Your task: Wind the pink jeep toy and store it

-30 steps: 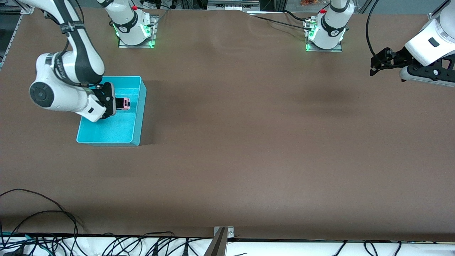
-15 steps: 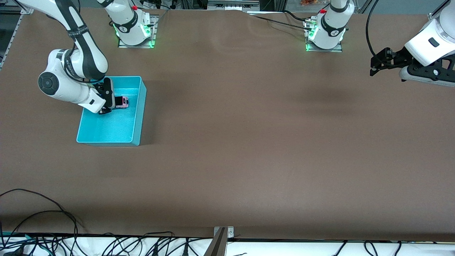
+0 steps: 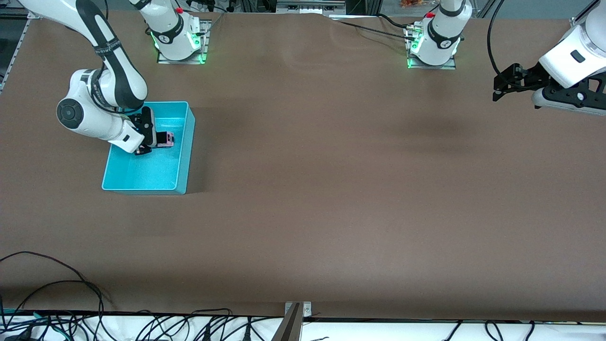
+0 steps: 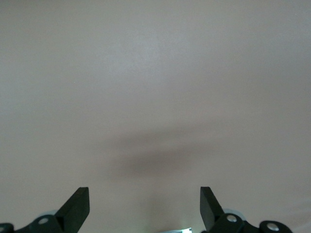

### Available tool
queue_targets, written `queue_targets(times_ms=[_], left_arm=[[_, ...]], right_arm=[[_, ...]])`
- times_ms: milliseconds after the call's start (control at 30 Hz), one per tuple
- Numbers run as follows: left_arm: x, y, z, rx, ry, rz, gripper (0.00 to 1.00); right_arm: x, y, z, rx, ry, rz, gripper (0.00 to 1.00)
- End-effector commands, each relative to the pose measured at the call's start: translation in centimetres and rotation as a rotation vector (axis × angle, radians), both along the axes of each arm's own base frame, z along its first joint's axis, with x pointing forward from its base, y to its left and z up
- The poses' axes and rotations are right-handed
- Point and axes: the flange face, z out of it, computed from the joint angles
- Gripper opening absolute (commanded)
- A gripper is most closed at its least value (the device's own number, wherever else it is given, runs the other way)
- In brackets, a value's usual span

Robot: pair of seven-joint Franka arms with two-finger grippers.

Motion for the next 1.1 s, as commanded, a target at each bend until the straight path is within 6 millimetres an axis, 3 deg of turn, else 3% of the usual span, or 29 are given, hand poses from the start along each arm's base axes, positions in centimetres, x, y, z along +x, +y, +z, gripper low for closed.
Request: queue_targets(times_ms=[0, 200, 300, 467, 767, 933, 1067], left_arm=[[0.4, -0.2, 0.6, -0.004, 0.005, 0.006, 1.0], [0.4, -0.2, 0.6, -0.002, 0.007, 0.006, 1.0], [0.4, -0.2, 0.6, -0.004, 0.005, 0.007, 1.0], [0.4, -0.2, 0.6, -0.002, 0.005, 0.007, 1.0], [0.5, 0.3, 0.6, -0.002, 0.007, 0.015, 1.0], [0.4, 0.2, 0.6, -0.002, 0.005, 0.013, 1.0], [0.4, 0.3, 0.6, -0.004, 0.005, 0.015, 1.0]], right_arm=[[0.5, 0.0, 0.5, 0.01, -0.029, -0.008, 1.0], [1.9, -0.3, 3.4, -0.001, -0.072, -0.008, 1.0], [2.6, -0.3, 6.1, -0.008, -0.078, -0.036, 1.0], [4.7, -0.2, 12.6, -0.029, -0.118, -0.124, 1.0], [9.5, -0.4, 24.2, -0.069, -0.147, -0.452, 1.0], [10.8, 0.9, 29.4, -0.087, -0.173, -0.708, 1.0], [11.2, 1.6, 32.4, -0.092, -0.181, -0.908, 1.0]])
